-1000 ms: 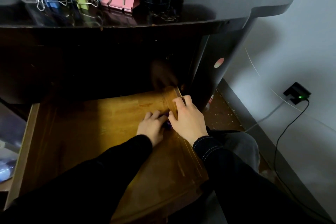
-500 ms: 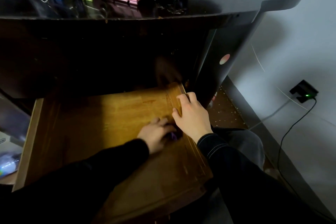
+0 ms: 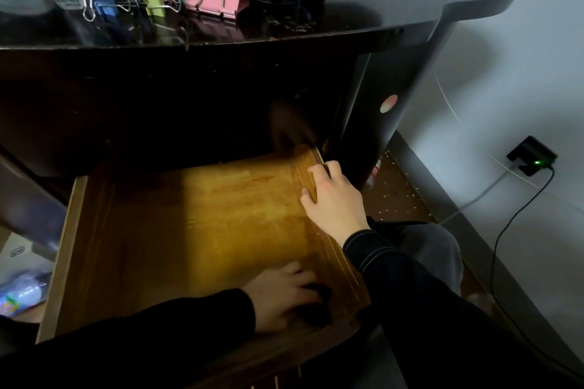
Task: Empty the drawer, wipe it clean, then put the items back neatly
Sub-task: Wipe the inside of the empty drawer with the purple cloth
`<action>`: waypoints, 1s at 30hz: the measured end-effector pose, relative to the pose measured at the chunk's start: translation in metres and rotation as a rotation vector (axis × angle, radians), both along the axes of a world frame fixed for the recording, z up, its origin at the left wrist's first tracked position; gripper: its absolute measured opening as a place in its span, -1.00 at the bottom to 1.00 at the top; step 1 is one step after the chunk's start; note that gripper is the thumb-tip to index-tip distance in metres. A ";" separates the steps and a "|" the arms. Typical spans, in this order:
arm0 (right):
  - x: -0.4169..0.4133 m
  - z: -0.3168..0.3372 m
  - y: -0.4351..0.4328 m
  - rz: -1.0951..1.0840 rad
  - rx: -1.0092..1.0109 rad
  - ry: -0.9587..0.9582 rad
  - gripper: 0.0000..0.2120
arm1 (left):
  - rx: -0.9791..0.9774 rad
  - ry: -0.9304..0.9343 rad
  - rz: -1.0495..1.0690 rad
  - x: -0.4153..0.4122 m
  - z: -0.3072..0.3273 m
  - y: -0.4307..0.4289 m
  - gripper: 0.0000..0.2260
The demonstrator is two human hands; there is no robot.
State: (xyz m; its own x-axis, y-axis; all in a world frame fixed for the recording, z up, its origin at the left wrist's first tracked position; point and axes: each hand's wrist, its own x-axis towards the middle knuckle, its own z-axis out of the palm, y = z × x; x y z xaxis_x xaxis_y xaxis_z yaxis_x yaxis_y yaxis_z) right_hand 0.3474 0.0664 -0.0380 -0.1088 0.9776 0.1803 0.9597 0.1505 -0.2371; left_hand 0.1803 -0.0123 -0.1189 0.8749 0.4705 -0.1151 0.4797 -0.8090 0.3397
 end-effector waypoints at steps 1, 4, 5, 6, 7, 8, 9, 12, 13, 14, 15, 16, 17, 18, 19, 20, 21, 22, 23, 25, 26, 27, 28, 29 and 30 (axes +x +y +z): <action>0.001 -0.001 0.001 0.000 0.003 0.005 -0.62 | 0.050 -0.007 0.061 0.001 -0.001 0.013 -0.56; 0.002 -0.004 0.001 -0.004 0.012 0.005 -0.63 | 0.113 -0.048 0.343 0.009 -0.001 0.059 -0.57; 0.002 -0.003 0.001 -0.005 0.012 0.002 -0.63 | 0.110 -0.059 0.423 0.013 0.000 0.070 -0.56; 0.002 -0.003 0.000 -0.004 0.011 0.003 -0.64 | 0.108 -0.062 0.479 0.016 0.001 0.077 -0.55; 0.001 -0.002 -0.001 -0.001 0.008 0.006 -0.64 | 0.113 -0.057 0.507 0.020 0.001 0.079 -0.54; 0.001 -0.001 -0.001 0.003 0.005 0.011 -0.64 | 0.122 -0.049 0.509 0.022 0.001 0.076 -0.54; 0.000 0.000 -0.002 0.006 0.001 0.015 -0.64 | 0.127 -0.044 0.488 0.022 0.002 0.068 -0.54; -0.001 0.003 -0.003 0.005 -0.003 0.012 -0.65 | 0.077 -0.039 0.294 0.014 -0.001 0.030 -0.54; -0.001 0.003 -0.003 0.005 -0.002 0.006 -0.65 | 0.040 -0.034 0.181 0.010 -0.003 0.016 -0.53; -0.001 0.003 -0.003 0.004 -0.001 0.001 -0.65 | -0.010 -0.017 0.064 0.007 -0.004 0.003 -0.52; 0.000 0.003 -0.002 0.005 0.000 -0.001 -0.66 | -0.065 -0.003 -0.023 0.005 -0.005 -0.005 -0.50; 0.000 0.003 -0.001 0.005 0.000 -0.002 -0.66 | -0.106 0.001 -0.065 0.003 -0.006 -0.008 -0.51; 0.000 0.002 -0.001 0.006 0.000 -0.001 -0.66 | -0.113 -0.006 -0.075 0.001 -0.007 -0.006 -0.52; 0.001 0.001 0.000 0.005 0.000 0.001 -0.66 | -0.086 -0.017 -0.056 0.001 -0.006 0.000 -0.55; 0.002 0.000 0.000 0.005 0.000 0.005 -0.65 | -0.038 -0.037 -0.013 0.001 -0.006 0.010 -0.56; 0.002 -0.001 0.000 0.005 0.001 0.012 -0.65 | 0.015 -0.063 0.057 0.002 -0.006 0.021 -0.58; 0.002 -0.002 0.000 0.005 0.001 0.019 -0.64 | 0.056 -0.091 0.147 0.004 -0.006 0.035 -0.59; 0.002 -0.002 0.001 0.005 0.002 0.026 -0.64 | 0.085 -0.108 0.245 0.006 -0.005 0.048 -0.60; 0.002 -0.002 0.001 0.003 0.000 0.030 -0.64 | 0.101 -0.110 0.340 0.008 -0.004 0.060 -0.60; 0.001 -0.001 0.001 0.001 -0.002 0.029 -0.64 | 0.110 -0.084 0.477 0.016 -0.003 0.074 -0.57; 0.001 -0.001 0.001 0.000 0.000 0.025 -0.64 | 0.118 -0.070 0.498 0.019 -0.002 0.075 -0.56; 0.001 0.000 0.000 0.000 0.001 0.021 -0.64 | 0.127 -0.063 0.489 0.022 -0.001 0.072 -0.55; 0.000 0.001 -0.001 -0.001 0.000 0.020 -0.64 | 0.124 -0.059 0.451 0.022 0.001 0.064 -0.56; 0.000 0.002 -0.001 -0.002 -0.003 0.019 -0.64 | 0.107 -0.061 0.390 0.020 0.001 0.054 -0.56; 0.000 0.003 -0.001 -0.002 -0.007 0.019 -0.64 | 0.082 -0.067 0.312 0.017 0.001 0.041 -0.58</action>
State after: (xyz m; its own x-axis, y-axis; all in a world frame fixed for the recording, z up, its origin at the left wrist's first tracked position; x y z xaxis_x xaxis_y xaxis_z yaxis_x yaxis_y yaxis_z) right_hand 0.3475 0.0650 -0.0354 -0.1035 0.9791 0.1753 0.9554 0.1469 -0.2563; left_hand 0.1973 0.0287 -0.1181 0.6916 0.7222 -0.0128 0.6873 -0.6525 0.3192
